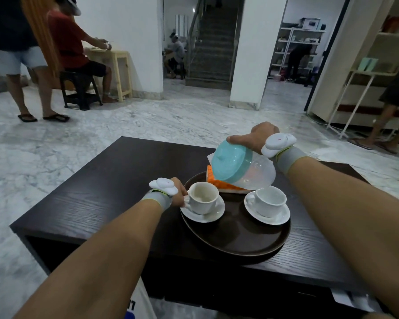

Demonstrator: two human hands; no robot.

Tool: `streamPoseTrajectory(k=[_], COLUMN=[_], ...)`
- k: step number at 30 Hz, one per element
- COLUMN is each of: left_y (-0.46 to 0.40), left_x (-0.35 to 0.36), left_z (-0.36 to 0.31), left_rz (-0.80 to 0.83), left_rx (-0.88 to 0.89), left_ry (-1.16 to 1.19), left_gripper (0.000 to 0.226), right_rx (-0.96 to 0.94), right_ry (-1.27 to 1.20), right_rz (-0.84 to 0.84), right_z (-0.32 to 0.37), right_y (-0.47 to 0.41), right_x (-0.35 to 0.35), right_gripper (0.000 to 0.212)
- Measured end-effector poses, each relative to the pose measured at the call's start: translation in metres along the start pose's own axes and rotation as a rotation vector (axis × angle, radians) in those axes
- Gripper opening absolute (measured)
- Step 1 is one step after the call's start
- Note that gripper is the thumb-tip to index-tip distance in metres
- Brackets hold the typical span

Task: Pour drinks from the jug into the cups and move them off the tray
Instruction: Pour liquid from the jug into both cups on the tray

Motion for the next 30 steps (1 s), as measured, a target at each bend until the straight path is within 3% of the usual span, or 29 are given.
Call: streamPoseTrajectory(k=[30], left_y=[-0.034], left_x=[0.000], left_z=[0.011], left_rz=[-0.096], left_rx=[0.041], left_ry=[0.080], left_gripper=[0.021], right_rx=[-0.089], right_ry=[0.198], right_rz=[-0.036], right_z=[0.021], right_y=[-0.021], right_x=[0.017], right_gripper=[0.072])
Point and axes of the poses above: each hand's wrist, its own y-axis away from the middle knuckle, its own x-axis out of the palm, z = x × y, the point moved 7 cm from there along -y, towards the middle knuckle, and after that the axes turned 10 degrees about y, right-handed, at the moved point
